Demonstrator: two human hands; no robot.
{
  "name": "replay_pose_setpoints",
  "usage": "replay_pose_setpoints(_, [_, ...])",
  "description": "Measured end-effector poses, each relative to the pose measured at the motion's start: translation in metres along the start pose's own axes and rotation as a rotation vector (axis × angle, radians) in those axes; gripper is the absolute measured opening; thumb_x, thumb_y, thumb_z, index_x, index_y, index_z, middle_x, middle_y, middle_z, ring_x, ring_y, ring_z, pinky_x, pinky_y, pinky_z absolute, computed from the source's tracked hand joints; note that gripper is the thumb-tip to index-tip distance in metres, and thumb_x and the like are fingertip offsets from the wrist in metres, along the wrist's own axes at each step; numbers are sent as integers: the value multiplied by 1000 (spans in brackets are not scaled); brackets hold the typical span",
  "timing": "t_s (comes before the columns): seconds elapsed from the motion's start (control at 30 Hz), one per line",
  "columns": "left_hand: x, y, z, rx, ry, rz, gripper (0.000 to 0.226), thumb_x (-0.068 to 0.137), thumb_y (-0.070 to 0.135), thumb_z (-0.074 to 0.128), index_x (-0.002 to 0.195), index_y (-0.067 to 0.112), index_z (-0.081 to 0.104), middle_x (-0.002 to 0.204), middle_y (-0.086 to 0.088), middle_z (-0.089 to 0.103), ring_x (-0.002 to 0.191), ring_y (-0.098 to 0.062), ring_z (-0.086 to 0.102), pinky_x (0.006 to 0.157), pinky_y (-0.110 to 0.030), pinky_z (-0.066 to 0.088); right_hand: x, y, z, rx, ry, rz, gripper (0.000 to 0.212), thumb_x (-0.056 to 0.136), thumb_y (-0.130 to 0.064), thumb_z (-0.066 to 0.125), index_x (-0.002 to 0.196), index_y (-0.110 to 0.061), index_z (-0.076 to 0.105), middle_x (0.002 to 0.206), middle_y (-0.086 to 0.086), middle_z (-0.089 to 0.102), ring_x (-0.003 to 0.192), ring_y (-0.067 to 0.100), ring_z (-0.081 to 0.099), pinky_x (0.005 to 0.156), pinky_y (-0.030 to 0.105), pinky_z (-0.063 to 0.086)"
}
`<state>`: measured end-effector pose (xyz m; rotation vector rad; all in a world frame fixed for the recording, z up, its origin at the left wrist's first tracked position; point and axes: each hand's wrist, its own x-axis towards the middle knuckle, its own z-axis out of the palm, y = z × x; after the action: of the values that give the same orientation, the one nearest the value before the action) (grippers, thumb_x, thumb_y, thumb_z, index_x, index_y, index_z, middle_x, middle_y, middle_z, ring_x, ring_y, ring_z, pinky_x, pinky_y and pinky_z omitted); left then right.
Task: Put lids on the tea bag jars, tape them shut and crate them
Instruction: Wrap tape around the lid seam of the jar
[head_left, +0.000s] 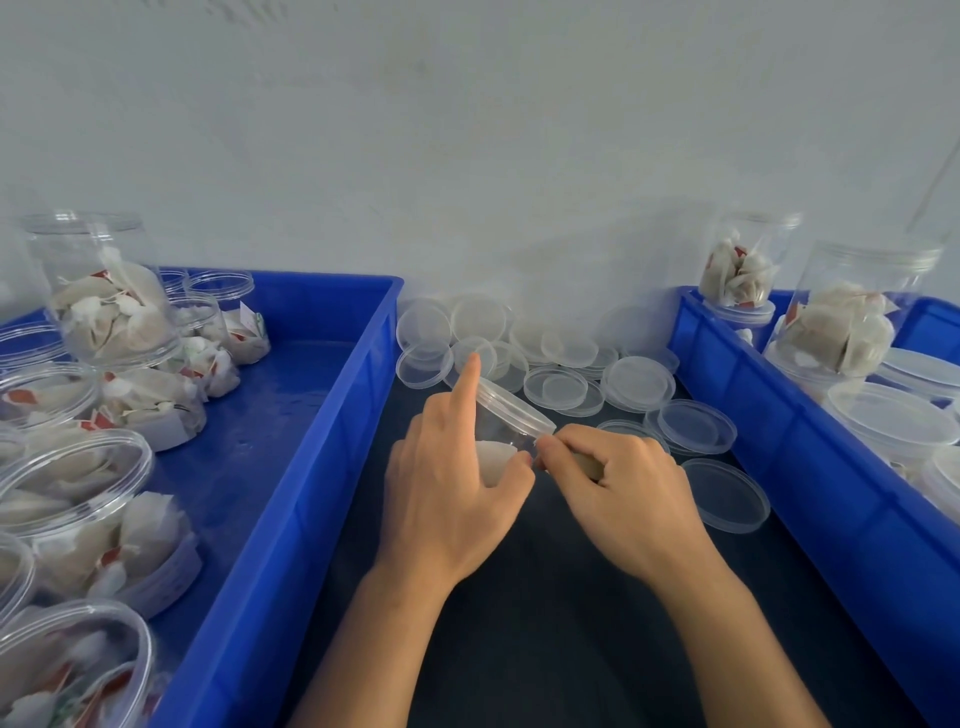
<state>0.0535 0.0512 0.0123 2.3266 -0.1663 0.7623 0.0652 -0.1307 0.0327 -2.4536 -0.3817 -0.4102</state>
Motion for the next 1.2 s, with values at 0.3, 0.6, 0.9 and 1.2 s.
replay_pose_setpoints(0.3, [0, -1, 3, 24, 12, -3, 91, 91, 80, 47, 167, 43, 11, 135, 14, 53, 123, -8, 54, 98, -45, 53, 0, -3, -2, -48, 19, 1, 34, 100, -62, 42, 89, -40, 66, 64, -12, 60, 65, 17, 57, 65, 38, 52])
replay_pose_setpoints(0.6, [3, -1, 6, 39, 45, -16, 84, 94, 87, 34, 164, 46, 14, 135, 13, 55, 119, -7, 55, 96, -46, 57, -3, -7, -2, -146, 97, -13, 41, 98, -69, 40, 88, -38, 66, 60, -14, 61, 63, 17, 60, 64, 39, 54])
replay_pose_setpoints(0.9, [4, 3, 4, 69, 40, -36, 80, 96, 80, 39, 162, 38, 23, 132, 6, 59, 117, -15, 60, 90, -48, 58, -6, -12, -3, -223, 144, -1, 45, 98, -74, 39, 92, -38, 66, 62, -12, 61, 63, 20, 63, 65, 40, 55])
replay_pose_setpoints(1.2, [6, -3, 2, -24, 83, -178, 79, 87, 79, 38, 155, 38, 35, 133, 10, 63, 114, -13, 63, 85, -32, 50, -2, -9, -1, -210, -48, 81, 28, 105, -50, 31, 123, -46, 52, 93, -8, 72, 90, 27, 67, 79, 45, 52])
